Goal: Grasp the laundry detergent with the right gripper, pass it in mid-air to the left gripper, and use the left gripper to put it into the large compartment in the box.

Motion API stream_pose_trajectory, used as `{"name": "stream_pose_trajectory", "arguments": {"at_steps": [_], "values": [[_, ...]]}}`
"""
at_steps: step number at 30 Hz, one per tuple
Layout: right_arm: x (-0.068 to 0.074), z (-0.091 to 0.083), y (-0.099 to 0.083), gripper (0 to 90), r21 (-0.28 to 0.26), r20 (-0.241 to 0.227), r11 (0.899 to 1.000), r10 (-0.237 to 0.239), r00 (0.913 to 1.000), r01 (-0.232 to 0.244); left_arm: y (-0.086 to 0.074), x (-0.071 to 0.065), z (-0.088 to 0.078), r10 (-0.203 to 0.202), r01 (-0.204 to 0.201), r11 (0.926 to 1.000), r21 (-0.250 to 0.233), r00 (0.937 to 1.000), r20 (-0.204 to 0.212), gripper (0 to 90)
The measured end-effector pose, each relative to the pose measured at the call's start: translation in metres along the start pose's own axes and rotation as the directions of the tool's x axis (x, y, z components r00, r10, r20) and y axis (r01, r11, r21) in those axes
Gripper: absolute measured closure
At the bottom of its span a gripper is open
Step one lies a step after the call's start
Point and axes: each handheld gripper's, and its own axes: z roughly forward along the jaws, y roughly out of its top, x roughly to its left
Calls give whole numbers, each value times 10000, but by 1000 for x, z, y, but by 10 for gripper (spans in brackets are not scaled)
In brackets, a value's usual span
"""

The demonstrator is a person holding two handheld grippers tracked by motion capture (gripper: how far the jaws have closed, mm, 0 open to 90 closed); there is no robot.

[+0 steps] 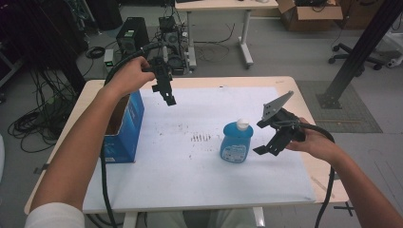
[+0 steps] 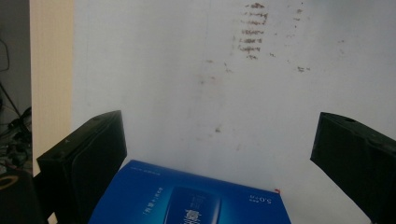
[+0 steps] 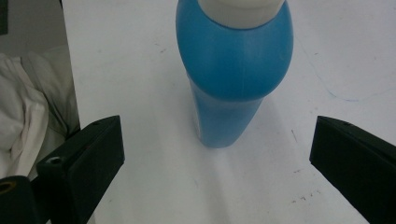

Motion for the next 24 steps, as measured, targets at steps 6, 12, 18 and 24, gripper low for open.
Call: {"name": "stream_pose_trajectory", "arguments": {"at_steps": [6,12,18,24], "values": [[-1,6,-4,29,-95,-71,9999,59,10000,-59,0,0,1,-4,4,10000,30,10000,23,37],[-1,12,-7,29,-246,-55,9997,-28,10000,27,1,0,1,-16,16,10000,80,10000,21,37],[-3,16,-12,28,-625,-27,9980,77,10000,-79,1,0,2,-36,36,10000,64,10000,44,37],[-4,21,-17,27,-947,-19,9954,105,9999,-106,1,0,2,-47,47,9999,96,10000,79,37]]}}
